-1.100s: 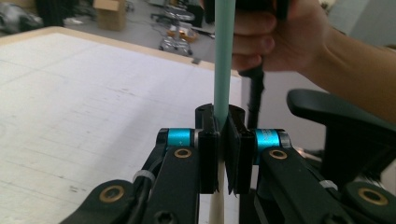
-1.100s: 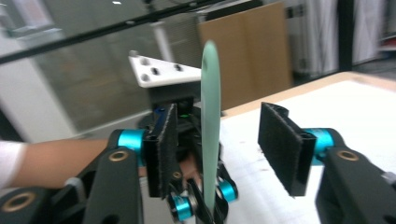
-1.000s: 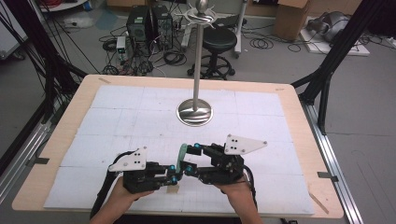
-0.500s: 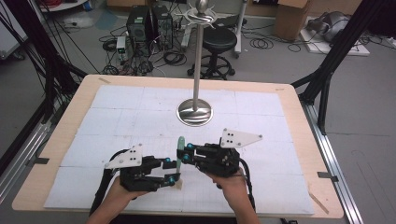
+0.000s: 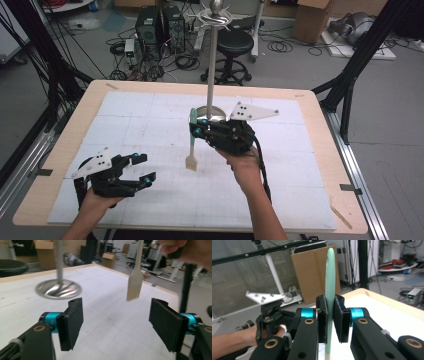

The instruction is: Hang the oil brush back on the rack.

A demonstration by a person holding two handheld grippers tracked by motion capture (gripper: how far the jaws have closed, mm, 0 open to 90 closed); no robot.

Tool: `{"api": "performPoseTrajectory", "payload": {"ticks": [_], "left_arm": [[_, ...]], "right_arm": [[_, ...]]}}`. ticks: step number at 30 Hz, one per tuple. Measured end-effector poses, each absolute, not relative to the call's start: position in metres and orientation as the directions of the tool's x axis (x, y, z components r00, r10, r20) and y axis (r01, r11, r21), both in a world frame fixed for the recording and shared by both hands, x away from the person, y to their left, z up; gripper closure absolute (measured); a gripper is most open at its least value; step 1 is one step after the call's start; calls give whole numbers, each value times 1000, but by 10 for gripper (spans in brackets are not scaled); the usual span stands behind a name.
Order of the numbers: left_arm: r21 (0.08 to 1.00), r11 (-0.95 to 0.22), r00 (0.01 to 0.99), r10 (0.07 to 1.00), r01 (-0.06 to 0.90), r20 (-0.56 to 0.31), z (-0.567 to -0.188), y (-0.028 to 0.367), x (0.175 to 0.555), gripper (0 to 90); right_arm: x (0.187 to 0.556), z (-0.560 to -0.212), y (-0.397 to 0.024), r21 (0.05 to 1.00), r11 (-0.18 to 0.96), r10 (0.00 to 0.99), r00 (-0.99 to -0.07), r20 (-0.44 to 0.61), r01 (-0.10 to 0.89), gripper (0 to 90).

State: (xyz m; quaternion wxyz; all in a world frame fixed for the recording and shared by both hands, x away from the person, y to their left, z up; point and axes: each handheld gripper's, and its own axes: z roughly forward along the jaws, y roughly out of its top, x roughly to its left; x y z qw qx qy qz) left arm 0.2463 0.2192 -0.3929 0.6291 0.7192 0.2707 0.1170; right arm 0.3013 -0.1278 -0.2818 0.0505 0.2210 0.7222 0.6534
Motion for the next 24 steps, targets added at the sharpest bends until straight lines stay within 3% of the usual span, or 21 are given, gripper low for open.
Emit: {"api": "performPoseTrajectory", "payload": {"ticks": [5, 24], "left_arm": [[965, -71, 779, 607, 252, -159, -399, 234, 250, 225], [968, -41, 759, 629, 249, -168, -403, 252, 249, 227]], "right_arm": [[320, -266, -120, 967, 51, 418, -885, 206, 249, 832], [384, -204, -99, 970, 68, 562, -812, 155, 232, 832]]}}
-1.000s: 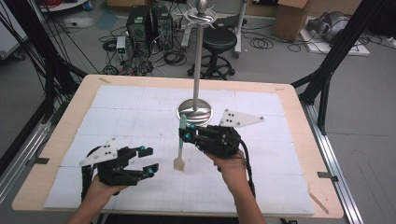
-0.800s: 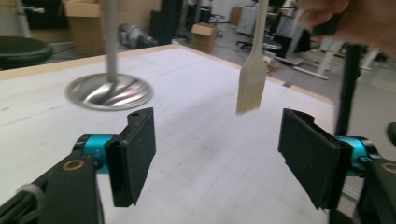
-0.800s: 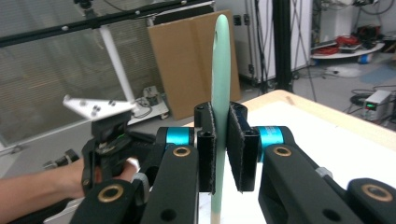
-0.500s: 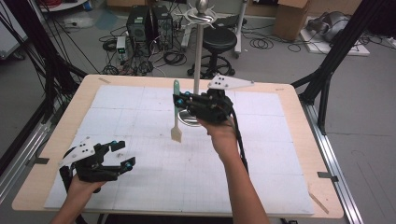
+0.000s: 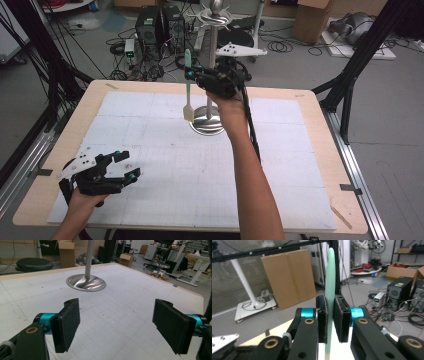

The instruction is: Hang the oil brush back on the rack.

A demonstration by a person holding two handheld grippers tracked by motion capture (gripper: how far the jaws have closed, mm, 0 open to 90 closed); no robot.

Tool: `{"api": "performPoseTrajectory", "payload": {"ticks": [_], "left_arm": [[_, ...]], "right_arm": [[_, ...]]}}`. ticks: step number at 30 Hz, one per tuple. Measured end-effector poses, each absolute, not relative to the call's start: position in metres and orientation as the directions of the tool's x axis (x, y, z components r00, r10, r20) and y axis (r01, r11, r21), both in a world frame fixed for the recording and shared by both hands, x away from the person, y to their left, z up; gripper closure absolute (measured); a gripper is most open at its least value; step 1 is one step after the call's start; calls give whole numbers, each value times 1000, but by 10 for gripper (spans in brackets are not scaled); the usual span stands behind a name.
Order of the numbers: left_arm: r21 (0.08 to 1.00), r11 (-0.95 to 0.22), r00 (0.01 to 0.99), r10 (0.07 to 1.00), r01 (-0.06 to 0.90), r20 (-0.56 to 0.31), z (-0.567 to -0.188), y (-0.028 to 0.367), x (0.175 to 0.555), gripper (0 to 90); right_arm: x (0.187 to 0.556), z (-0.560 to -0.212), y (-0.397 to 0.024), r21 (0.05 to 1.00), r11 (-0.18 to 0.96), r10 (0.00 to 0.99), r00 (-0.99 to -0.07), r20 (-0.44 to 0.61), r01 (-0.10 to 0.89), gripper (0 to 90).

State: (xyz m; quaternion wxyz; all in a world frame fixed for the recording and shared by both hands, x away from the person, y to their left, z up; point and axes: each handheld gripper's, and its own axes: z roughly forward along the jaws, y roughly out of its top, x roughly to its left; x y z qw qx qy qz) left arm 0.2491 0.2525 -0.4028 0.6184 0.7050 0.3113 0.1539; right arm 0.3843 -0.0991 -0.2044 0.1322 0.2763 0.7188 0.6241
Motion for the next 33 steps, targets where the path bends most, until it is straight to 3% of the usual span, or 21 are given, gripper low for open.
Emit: {"api": "performPoseTrajectory", "payload": {"ticks": [16, 33], "left_arm": [[966, -39, 757, 629, 256, -175, -403, 255, 248, 233], [966, -21, 754, 630, 257, -187, -403, 259, 249, 233]], "right_arm": [[410, -175, -104, 970, 30, 612, -771, 174, 242, 832], [422, -173, -110, 961, 5, 649, -732, 207, 276, 831]]}}
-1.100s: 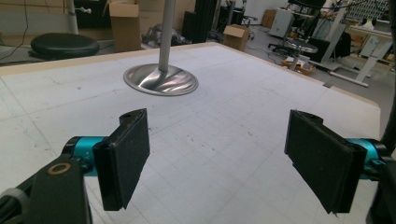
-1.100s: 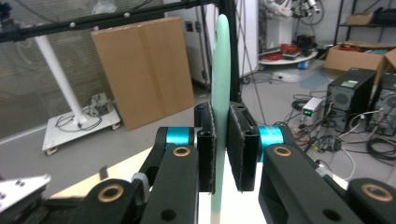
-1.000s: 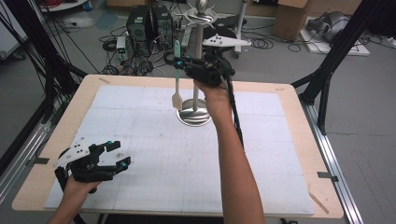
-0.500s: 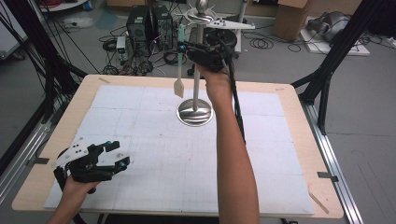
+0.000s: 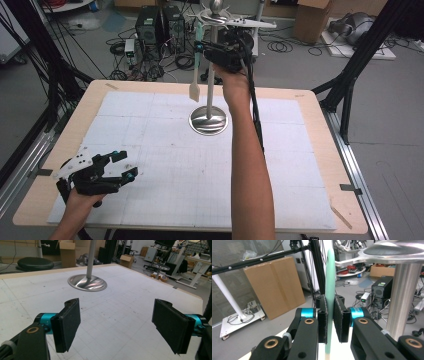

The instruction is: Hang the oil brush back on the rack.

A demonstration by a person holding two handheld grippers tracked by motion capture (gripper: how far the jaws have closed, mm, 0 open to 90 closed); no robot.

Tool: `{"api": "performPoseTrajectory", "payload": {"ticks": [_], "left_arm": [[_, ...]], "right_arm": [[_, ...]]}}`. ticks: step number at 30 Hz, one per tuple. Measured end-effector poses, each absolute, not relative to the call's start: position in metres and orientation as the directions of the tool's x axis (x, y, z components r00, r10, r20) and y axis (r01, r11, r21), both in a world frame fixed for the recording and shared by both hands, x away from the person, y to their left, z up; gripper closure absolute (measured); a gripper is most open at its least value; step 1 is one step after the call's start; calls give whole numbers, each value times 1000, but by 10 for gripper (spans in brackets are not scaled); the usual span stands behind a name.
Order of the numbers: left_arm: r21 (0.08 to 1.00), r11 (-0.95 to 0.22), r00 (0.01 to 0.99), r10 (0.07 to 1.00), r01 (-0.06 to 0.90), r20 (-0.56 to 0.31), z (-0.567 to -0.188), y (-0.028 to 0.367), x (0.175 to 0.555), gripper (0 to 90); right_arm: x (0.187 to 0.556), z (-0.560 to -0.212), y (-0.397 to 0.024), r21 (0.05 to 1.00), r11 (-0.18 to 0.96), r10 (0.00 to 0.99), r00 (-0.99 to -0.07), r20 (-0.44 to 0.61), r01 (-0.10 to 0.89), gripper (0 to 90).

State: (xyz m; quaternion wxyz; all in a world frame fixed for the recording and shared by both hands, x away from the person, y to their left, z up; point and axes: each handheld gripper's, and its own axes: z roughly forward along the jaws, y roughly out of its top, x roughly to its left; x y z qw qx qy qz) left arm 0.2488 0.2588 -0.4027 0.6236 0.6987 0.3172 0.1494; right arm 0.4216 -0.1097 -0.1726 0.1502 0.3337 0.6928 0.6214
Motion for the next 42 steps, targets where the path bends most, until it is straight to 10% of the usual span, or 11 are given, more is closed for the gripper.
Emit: {"api": "performPoseTrajectory", "payload": {"ticks": [13, 27, 42], "left_arm": [[968, -5, 756, 626, 249, -191, -402, 260, 249, 234], [968, 2, 749, 633, 250, -195, -404, 259, 249, 230], [969, 24, 733, 649, 245, -202, -405, 256, 250, 219]], "right_arm": [[422, -177, -112, 959, 23, 679, -709, 192, 282, 817], [387, -209, -145, 977, 46, 749, -655, 106, 210, 400], [311, -291, -208, 970, 132, 780, -625, 23, 202, 181]]}}
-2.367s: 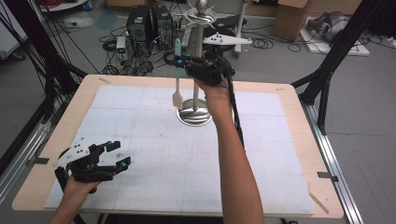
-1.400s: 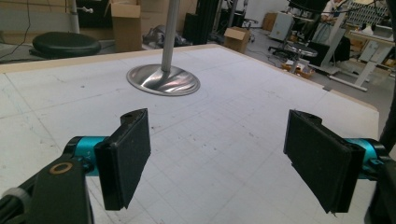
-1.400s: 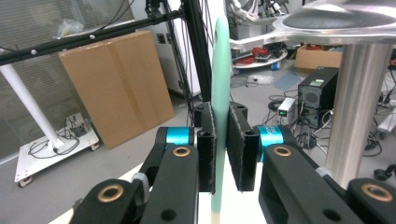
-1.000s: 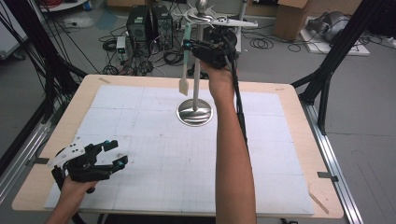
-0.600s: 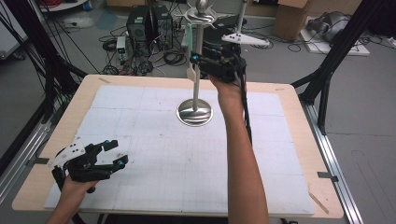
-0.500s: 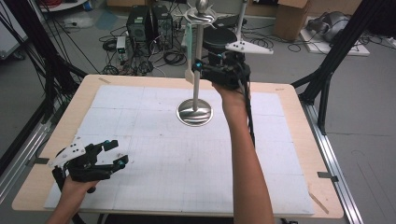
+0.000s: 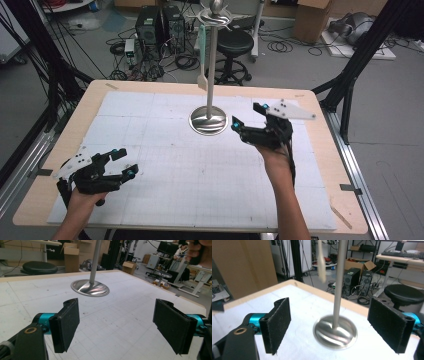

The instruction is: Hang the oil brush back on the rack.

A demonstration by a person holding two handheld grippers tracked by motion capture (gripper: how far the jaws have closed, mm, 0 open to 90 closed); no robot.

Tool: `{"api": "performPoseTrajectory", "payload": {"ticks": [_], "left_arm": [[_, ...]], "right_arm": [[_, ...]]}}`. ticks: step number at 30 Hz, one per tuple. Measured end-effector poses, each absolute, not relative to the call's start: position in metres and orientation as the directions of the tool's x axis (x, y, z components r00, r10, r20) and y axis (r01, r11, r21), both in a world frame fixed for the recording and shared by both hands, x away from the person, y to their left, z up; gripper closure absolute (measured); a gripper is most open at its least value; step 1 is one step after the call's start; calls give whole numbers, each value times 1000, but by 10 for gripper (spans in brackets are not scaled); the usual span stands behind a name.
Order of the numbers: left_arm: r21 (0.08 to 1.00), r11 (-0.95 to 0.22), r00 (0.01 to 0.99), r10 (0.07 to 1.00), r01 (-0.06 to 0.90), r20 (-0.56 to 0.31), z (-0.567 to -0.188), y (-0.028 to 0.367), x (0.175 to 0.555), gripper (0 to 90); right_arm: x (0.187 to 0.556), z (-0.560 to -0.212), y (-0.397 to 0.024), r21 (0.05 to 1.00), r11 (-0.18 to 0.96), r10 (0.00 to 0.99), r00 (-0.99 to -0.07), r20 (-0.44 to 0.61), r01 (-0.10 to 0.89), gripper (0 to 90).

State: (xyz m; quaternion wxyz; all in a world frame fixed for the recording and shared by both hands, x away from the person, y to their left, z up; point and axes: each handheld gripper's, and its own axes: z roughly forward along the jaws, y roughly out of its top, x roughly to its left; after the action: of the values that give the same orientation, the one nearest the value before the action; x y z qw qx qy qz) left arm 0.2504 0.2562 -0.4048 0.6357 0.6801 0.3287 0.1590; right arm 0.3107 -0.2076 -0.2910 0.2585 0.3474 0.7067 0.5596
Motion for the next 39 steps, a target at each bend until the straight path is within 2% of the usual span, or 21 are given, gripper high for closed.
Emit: {"api": "performPoseTrajectory", "payload": {"ticks": [8, 21, 28, 39], "left_arm": [[970, 18, 725, 661, 241, -192, -406, 254, 251, 219], [971, -4, 732, 658, 239, -178, -409, 247, 249, 226], [972, -12, 737, 654, 236, -170, -409, 245, 246, 227], [972, -9, 740, 650, 235, -173, -412, 243, 243, 227]], "right_arm": [[272, -335, -244, 961, 140, 812, -583, 27, 240, 172], [220, -386, -286, 955, 111, 850, -524, 53, 276, 171], [208, -387, -299, 962, 65, 867, -492, 77, 266, 171], [204, -386, -297, 964, 58, 868, -490, 80, 261, 171]]}}
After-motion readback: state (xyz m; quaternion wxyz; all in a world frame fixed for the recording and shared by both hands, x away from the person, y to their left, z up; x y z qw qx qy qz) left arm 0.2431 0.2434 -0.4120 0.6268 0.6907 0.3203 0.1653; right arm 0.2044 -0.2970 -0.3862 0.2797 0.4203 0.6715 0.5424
